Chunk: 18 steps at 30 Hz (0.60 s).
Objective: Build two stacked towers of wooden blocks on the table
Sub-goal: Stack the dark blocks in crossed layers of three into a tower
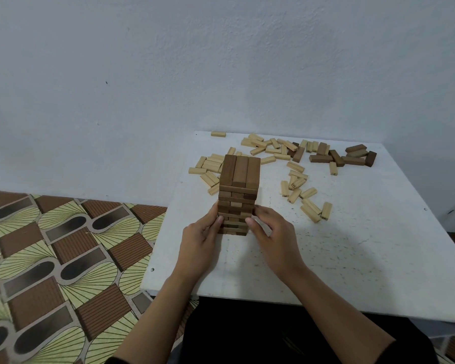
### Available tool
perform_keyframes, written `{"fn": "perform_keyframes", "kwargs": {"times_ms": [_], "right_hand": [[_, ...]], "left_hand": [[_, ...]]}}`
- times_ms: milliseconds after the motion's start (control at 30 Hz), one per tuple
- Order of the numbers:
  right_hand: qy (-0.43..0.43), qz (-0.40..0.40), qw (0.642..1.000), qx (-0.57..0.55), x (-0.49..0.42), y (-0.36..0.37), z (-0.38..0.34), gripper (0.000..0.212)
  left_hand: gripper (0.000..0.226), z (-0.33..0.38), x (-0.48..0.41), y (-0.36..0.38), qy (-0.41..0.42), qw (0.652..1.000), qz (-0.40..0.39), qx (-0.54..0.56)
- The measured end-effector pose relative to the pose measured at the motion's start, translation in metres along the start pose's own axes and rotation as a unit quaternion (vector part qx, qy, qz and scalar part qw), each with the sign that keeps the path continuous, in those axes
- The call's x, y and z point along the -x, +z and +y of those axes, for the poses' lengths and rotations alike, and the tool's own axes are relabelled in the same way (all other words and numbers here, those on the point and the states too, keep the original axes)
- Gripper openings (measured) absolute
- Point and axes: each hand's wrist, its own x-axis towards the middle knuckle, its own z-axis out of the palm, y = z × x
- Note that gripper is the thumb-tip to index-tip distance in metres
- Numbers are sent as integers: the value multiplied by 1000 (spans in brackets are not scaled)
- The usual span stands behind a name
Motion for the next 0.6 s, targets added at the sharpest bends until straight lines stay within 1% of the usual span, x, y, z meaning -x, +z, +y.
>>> {"fn": "perform_keyframes", "kwargs": {"times_ms": [600], "right_hand": [[-15,8,1000,-7,1,3,5,40]], "left_hand": [[38,2,1,0,-19,999,-7,26]]}}
